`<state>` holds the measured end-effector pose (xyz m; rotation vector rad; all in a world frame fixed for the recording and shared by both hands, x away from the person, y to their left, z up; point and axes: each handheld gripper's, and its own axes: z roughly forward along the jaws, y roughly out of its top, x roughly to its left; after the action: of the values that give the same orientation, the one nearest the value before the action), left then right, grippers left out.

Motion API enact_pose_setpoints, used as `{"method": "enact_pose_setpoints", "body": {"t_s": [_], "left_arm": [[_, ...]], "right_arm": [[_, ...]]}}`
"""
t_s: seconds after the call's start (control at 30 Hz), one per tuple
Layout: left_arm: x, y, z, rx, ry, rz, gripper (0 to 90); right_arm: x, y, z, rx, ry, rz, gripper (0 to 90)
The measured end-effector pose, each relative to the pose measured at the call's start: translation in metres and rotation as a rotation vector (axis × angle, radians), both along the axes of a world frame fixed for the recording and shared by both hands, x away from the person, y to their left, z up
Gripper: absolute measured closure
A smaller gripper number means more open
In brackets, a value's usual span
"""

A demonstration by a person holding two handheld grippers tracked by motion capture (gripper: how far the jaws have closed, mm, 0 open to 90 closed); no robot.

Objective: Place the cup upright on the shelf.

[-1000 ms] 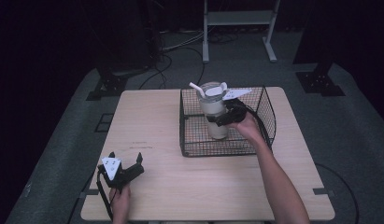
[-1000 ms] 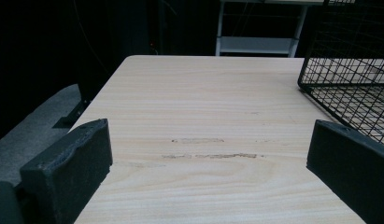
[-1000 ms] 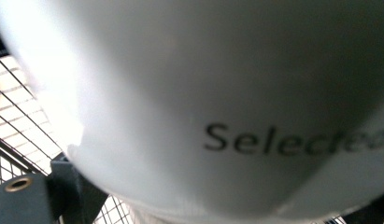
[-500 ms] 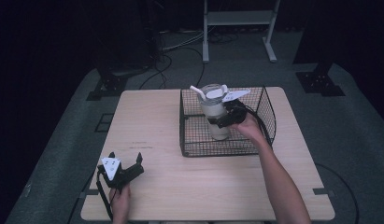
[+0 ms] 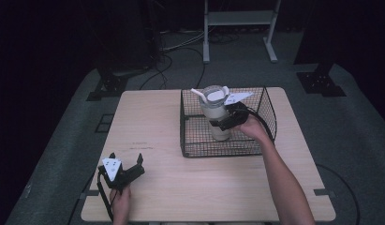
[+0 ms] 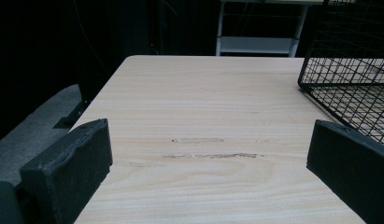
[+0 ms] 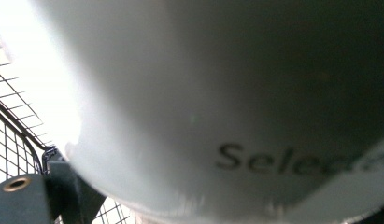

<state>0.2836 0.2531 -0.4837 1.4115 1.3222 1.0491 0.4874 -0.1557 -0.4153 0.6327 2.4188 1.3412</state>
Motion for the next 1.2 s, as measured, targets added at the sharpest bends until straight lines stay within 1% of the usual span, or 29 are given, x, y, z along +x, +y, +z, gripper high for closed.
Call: {"method": "enact_pose_setpoints", "body": {"t_s": [0.17, 0.27, 0.33, 0.37, 0.43, 0.53, 0.57, 0.63, 0.7, 0.8, 0.9, 0.93, 0.97, 1.03, 1.1, 1.2], "left_arm": [[0.001, 0.0, 0.0, -0.005, 0.004, 0.002, 0.0], [0.001, 0.0, 0.0, -0.002, 0.004, 0.002, 0.0], [0.0, -0.001, 0.0, 0.006, 0.002, 0.002, 0.0], [0.0, -0.001, 0.0, 0.006, 0.002, 0.002, 0.0], [0.0, -0.001, 0.0, 0.005, 0.002, 0.001, 0.0], [0.0, -0.001, 0.0, 0.006, 0.002, 0.002, 0.0], [0.0, -0.001, 0.0, 0.007, 0.003, 0.0, 0.0], [0.0, -0.001, 0.0, 0.009, 0.004, -0.001, 0.0], [0.0, -0.001, 0.0, 0.01, 0.002, -0.004, 0.0], [0.0, -0.001, 0.0, 0.007, 0.002, -0.003, 0.0], [0.0, -0.001, 0.0, 0.006, 0.002, -0.004, 0.0], [0.0, -0.001, 0.0, 0.006, 0.002, -0.004, 0.0], [0.0, -0.001, 0.0, 0.009, 0.002, -0.004, 0.0], [0.0, -0.001, 0.0, 0.011, 0.002, -0.004, 0.0], [0.0, -0.002, 0.0, 0.011, 0.002, -0.004, 0.0], [0.0, -0.002, 0.0, 0.011, 0.002, -0.003, 0.0]], "right_arm": [[-0.001, -0.004, -0.003, 0.015, -0.011, 0.012, 7.8], [-0.001, -0.006, -0.003, 0.02, -0.002, 0.008, 7.8], [0.0, -0.01, -0.004, 0.036, 0.003, 0.011, 7.8], [0.0, -0.01, -0.004, 0.036, 0.003, 0.011, 7.8], [0.0, -0.014, -0.006, 0.058, 0.008, 0.004, 7.8], [-0.001, -0.016, -0.007, 0.07, 0.003, -0.003, 7.7], [-0.003, -0.019, -0.009, 0.079, -0.006, -0.01, 7.7], [-0.004, -0.02, -0.009, 0.081, -0.01, -0.011, 7.7], [-0.004, -0.021, -0.008, 0.076, -0.011, -0.023, 7.7], [-0.005, -0.021, -0.007, 0.066, -0.016, -0.026, 7.6], [-0.007, -0.019, -0.006, 0.044, -0.024, -0.023, 7.5], [-0.007, -0.019, -0.006, 0.044, -0.024, -0.023, 7.5], [-0.008, -0.019, -0.005, 0.029, -0.027, -0.022, 7.5], [-0.009, -0.02, -0.004, 0.019, -0.035, -0.02, 7.5], [-0.011, -0.022, -0.002, 0.005, -0.03, -0.029, 7.5], [-0.012, -0.025, -0.001, 0.0, -0.024, -0.039, 7.6]]}}
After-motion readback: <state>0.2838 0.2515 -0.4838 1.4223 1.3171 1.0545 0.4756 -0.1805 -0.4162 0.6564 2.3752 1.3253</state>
